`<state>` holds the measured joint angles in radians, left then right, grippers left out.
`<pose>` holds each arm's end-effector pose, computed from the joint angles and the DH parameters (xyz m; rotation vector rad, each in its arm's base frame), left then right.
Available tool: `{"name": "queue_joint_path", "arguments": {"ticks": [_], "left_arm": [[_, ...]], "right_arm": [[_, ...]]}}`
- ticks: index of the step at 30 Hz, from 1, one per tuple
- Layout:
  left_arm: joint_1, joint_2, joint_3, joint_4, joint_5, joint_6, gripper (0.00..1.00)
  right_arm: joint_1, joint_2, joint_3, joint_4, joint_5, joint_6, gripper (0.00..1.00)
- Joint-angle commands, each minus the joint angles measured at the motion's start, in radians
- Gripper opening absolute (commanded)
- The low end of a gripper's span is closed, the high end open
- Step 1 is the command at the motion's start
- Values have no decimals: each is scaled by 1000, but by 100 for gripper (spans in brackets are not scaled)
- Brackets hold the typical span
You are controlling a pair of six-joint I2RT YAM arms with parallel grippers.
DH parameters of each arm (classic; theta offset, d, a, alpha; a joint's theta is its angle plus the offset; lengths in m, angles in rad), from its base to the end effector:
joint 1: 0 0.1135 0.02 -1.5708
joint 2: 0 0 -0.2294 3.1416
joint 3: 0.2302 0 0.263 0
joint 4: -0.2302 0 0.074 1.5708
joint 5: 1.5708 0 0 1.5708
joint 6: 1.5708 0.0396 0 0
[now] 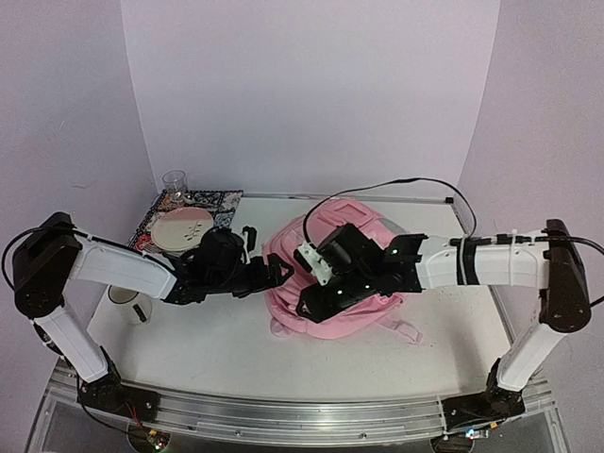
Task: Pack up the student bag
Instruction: Zip the student bag into the largest pocket of the bag, then pick up the largest pocket of the bag from the student bag.
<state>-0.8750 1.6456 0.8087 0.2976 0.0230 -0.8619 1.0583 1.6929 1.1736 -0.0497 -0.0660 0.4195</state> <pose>0.2241 -0.2697 0.1340 0.0300 2.2964 -1.0109 0.1917 0.3461 0.2051 -0.7573 2.1584 0.8991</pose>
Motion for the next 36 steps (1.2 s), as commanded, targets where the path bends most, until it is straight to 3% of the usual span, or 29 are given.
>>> {"name": "queue_joint_path", "arguments": {"ticks": [1, 6, 17, 27, 36], "left_arm": [[-19, -107, -14, -105, -50, 108, 94], [-71, -177, -27, -206, -72, 173, 87], [-84, -150, -46, -147, 184, 110, 60], [-84, 4, 41, -127, 184, 77, 50], [-84, 10, 60, -83, 256, 60, 45]], "right_arm": [[-18, -118, -60, -15, 81, -30, 51], [-37, -161, -114, -18, 162, -72, 57], [-63, -162, -164, 21, 213, -70, 58], [-62, -166, -189, 66, 204, -57, 59], [-62, -149, -185, 74, 202, -61, 59]]}}
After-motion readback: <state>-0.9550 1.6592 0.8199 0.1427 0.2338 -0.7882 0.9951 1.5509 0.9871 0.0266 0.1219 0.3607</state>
